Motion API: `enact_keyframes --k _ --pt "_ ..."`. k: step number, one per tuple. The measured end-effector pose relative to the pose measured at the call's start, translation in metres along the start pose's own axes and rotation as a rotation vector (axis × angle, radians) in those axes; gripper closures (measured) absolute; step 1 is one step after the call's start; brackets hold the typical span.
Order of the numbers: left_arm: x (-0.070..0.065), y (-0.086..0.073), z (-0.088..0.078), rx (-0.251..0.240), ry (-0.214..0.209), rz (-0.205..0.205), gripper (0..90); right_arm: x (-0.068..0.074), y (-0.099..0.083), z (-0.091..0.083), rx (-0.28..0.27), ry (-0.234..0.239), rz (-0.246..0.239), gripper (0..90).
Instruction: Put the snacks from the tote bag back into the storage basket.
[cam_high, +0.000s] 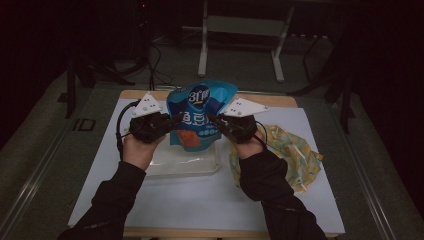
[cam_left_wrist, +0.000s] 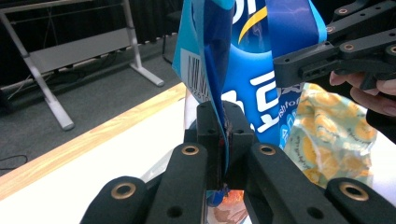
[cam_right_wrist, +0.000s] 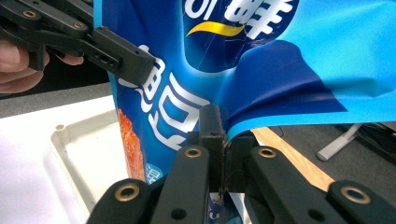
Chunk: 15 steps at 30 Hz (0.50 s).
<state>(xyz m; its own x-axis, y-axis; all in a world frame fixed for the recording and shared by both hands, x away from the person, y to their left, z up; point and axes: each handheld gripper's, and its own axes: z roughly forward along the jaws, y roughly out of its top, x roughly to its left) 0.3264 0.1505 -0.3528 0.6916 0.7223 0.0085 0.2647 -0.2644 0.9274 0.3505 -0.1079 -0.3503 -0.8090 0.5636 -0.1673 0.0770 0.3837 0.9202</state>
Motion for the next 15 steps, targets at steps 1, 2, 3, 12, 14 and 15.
enact_keyframes --k 1,2,3,12,14,15 --pt "0.000 0.000 0.000 0.000 0.000 0.000 89.1 0.000 0.000 0.000 0.000 0.000 0.000 89.0" --pt "0.001 -0.003 0.001 0.003 -0.001 -0.003 89.1 0.001 -0.002 0.001 0.003 0.001 0.006 89.0" --pt "0.001 -0.005 0.001 0.006 -0.003 -0.006 89.1 0.002 -0.005 0.004 0.008 0.004 0.002 89.0" --pt "0.005 -0.025 0.006 0.022 -0.012 -0.023 89.1 0.006 -0.020 0.014 0.028 0.018 0.013 89.0" --pt "0.006 -0.030 0.008 0.026 -0.010 -0.027 89.1 0.008 -0.025 0.017 0.027 0.018 0.020 89.0" --pt "0.007 -0.033 0.008 0.033 -0.013 -0.030 89.1 0.009 -0.027 0.018 0.031 0.022 0.026 89.0"
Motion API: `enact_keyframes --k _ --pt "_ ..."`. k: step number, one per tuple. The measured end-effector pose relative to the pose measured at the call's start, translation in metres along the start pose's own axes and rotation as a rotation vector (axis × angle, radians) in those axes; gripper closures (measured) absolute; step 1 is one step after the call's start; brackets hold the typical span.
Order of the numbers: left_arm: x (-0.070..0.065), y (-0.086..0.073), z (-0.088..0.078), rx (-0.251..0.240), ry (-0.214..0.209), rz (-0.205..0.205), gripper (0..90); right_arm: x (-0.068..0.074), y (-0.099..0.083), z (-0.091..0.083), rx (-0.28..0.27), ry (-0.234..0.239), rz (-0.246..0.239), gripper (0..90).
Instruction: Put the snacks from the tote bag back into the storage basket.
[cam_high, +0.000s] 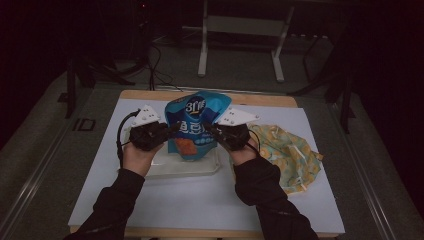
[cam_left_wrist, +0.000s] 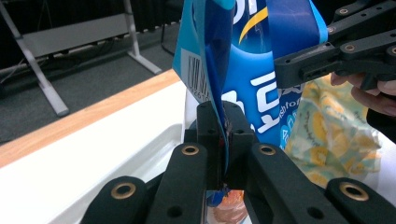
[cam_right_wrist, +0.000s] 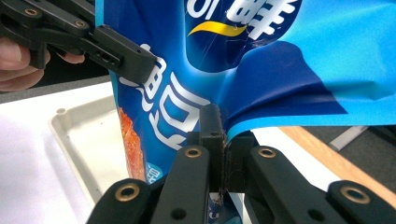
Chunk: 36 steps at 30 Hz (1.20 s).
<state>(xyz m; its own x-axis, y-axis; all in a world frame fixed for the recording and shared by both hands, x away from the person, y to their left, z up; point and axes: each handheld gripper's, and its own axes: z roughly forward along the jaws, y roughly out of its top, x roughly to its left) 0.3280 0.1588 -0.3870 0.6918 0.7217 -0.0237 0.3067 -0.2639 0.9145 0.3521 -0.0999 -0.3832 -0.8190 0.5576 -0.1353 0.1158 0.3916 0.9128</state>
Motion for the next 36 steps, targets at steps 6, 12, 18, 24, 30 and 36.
enact_keyframes --k 6,12,18,24,30,36 --pt "0.002 -0.015 0.005 0.002 -0.010 -0.021 89.1 0.003 -0.012 0.008 0.019 0.008 0.001 89.0" --pt "0.004 -0.025 0.010 0.007 -0.010 -0.035 89.0 0.003 -0.020 0.014 0.037 0.016 0.007 89.0" --pt "0.007 -0.034 0.012 0.012 -0.018 -0.051 89.0 0.004 -0.026 0.019 0.049 0.023 0.009 89.0" --pt "0.010 -0.042 0.016 0.016 -0.027 -0.062 89.0 0.004 -0.034 0.025 0.061 0.029 0.017 89.0" --pt "0.011 -0.047 0.019 0.014 -0.029 -0.063 88.7 0.004 -0.039 0.027 0.066 0.036 0.024 88.9" --pt "0.010 -0.054 0.017 -0.001 -0.037 -0.070 88.5 0.005 -0.043 0.027 0.062 0.049 0.022 88.9"
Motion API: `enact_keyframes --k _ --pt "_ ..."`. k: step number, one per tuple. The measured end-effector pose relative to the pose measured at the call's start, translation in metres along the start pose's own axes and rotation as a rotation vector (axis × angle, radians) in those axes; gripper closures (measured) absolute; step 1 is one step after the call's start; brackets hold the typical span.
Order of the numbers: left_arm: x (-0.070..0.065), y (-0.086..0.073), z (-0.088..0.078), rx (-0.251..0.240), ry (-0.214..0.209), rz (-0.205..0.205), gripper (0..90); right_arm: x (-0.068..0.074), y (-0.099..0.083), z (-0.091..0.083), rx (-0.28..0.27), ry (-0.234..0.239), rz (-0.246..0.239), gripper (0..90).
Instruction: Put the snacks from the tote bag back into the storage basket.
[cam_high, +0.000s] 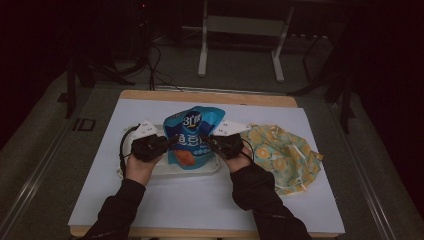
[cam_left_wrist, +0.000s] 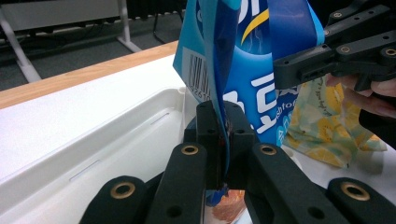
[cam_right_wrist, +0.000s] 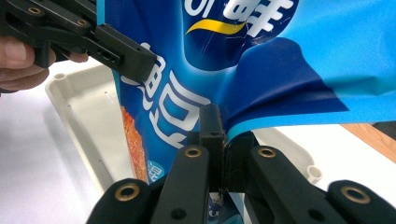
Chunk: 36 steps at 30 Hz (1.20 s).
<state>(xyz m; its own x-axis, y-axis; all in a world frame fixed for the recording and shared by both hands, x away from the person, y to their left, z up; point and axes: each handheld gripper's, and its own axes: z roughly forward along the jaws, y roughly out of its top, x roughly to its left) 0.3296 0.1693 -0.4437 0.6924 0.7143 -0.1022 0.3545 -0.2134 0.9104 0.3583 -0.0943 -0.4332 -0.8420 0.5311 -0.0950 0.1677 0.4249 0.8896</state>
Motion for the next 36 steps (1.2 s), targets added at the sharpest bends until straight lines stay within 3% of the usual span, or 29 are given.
enact_keyframes --k 8,12,18,21,24,26,28,30,32,36 --pt "0.003 0.000 -0.001 -0.002 -0.011 -0.030 82.9 0.000 0.000 -0.001 -0.002 0.008 0.007 87.2" --pt "0.002 0.002 0.000 -0.004 -0.018 -0.045 62.3 -0.002 0.002 -0.003 -0.018 0.018 0.021 74.0" --pt "-0.001 0.004 0.000 -0.003 -0.016 -0.043 49.8 -0.004 0.005 -0.006 -0.020 0.018 0.040 60.9" --pt "0.000 0.003 -0.002 -0.014 -0.023 -0.053 42.7 -0.006 0.005 -0.008 -0.013 0.035 0.047 47.7" --pt "0.002 0.001 -0.001 -0.021 -0.055 -0.077 27.5 -0.008 0.004 -0.009 -0.015 0.045 0.050 35.0" --pt "0.003 0.000 -0.001 -0.023 -0.079 -0.070 15.0 -0.010 0.003 -0.009 -0.023 0.047 0.059 29.3" --pt "0.005 -0.001 -0.002 -0.037 -0.075 -0.090 15.0 -0.011 0.003 -0.010 -0.026 0.040 0.058 22.5" --pt "0.004 -0.001 -0.002 -0.034 -0.056 -0.083 14.0 -0.011 0.002 -0.010 -0.017 0.053 0.058 17.0" --pt "0.005 -0.001 -0.002 -0.044 -0.069 -0.092 13.9 -0.011 0.001 -0.010 -0.009 0.053 0.039 13.6" --pt "0.003 -0.003 -0.002 -0.038 -0.095 -0.095 12.8 -0.011 -0.001 -0.010 0.004 0.058 0.031 14.2"
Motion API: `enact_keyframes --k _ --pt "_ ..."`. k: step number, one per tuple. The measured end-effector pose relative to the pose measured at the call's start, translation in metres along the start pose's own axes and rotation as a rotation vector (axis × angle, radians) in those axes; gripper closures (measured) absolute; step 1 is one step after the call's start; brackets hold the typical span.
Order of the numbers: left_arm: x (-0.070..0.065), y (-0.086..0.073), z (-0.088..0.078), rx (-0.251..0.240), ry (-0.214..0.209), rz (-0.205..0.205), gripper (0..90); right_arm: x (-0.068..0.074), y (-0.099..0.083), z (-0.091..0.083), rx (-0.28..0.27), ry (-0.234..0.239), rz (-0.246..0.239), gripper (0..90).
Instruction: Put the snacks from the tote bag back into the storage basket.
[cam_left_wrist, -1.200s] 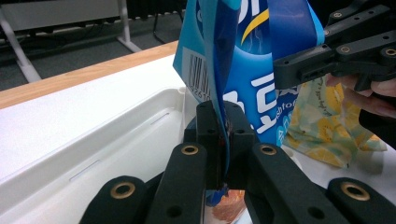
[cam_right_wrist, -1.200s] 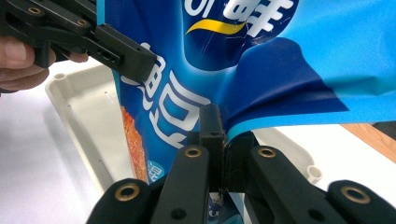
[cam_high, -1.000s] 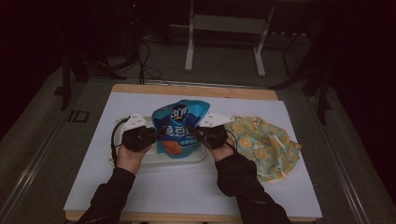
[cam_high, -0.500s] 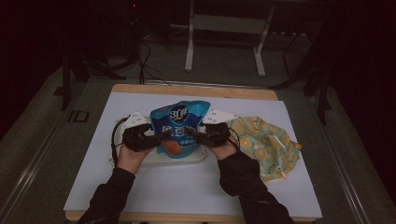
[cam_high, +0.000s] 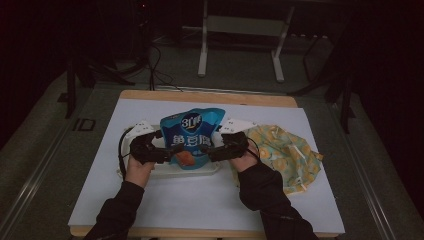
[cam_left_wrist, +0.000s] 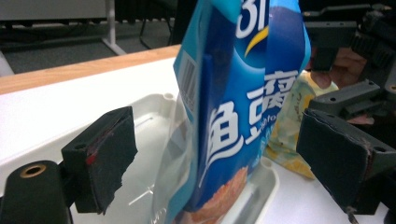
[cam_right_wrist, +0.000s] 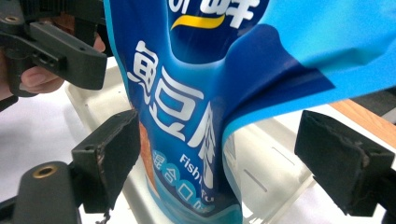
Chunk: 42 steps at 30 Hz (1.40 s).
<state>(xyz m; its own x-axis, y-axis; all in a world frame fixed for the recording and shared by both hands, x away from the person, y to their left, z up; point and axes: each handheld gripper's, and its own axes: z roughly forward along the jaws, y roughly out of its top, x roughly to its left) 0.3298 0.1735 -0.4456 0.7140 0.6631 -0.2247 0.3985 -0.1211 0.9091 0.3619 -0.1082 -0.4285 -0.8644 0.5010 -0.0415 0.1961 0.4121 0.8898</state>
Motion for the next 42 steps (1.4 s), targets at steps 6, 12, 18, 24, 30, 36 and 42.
enact_keyframes --k 6,12,18,24,30,36,42 --pt "-0.002 -0.005 -0.002 -0.010 0.013 0.001 2.0 -0.002 -0.003 -0.004 0.006 -0.007 0.003 14.5" --pt "-0.005 -0.009 -0.005 -0.007 0.032 0.012 2.0 -0.004 -0.006 -0.011 0.012 -0.019 0.002 14.5" --pt "-0.010 -0.012 -0.009 -0.001 0.040 0.020 2.1 -0.006 -0.011 -0.019 0.011 -0.025 0.011 14.5" --pt "-0.014 -0.018 -0.015 0.000 0.032 0.021 2.0 -0.003 -0.015 -0.030 0.005 -0.029 0.004 14.5" --pt "-0.018 -0.027 -0.022 0.003 0.030 0.014 2.0 -0.001 -0.020 -0.041 0.006 -0.031 -0.002 14.5" --pt "-0.027 -0.035 -0.030 -0.002 0.033 0.022 2.0 0.000 -0.029 -0.052 0.009 -0.034 0.006 14.5" --pt "-0.036 -0.043 -0.039 0.000 0.029 0.059 2.0 0.001 -0.038 -0.064 0.014 -0.043 -0.004 14.5"
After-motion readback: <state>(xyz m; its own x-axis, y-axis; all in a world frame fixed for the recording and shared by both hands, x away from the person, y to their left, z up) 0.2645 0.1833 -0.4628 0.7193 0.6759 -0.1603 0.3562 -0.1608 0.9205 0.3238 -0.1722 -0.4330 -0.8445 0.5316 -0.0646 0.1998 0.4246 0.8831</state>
